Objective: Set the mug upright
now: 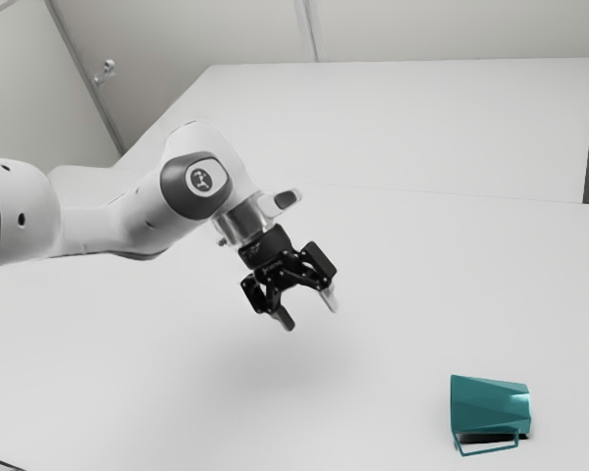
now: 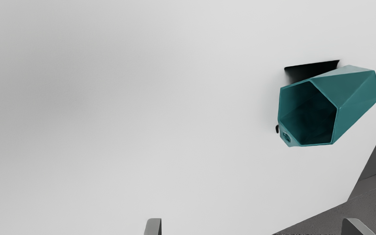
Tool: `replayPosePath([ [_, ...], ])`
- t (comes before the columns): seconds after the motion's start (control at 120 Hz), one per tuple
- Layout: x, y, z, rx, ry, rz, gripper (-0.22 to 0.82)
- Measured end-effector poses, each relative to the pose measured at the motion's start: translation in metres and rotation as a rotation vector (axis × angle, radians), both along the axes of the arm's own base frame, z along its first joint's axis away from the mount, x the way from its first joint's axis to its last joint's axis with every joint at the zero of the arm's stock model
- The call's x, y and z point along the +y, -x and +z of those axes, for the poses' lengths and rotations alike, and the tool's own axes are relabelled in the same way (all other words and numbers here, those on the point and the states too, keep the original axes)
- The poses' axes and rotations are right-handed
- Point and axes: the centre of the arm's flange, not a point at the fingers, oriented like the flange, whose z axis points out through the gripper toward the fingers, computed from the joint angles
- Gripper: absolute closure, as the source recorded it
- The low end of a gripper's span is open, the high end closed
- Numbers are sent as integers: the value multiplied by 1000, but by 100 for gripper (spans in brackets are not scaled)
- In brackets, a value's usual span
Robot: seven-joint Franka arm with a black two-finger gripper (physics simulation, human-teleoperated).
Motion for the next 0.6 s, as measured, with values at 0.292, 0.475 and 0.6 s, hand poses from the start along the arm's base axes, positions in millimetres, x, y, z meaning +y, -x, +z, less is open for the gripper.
replayPosePath([
  [0.292,-78,6,-51,107,144,100,0],
  [0.475,-103,9,-68,148,181,131,0],
  [0.6,-109,-2,-88,158,185,146,0],
])
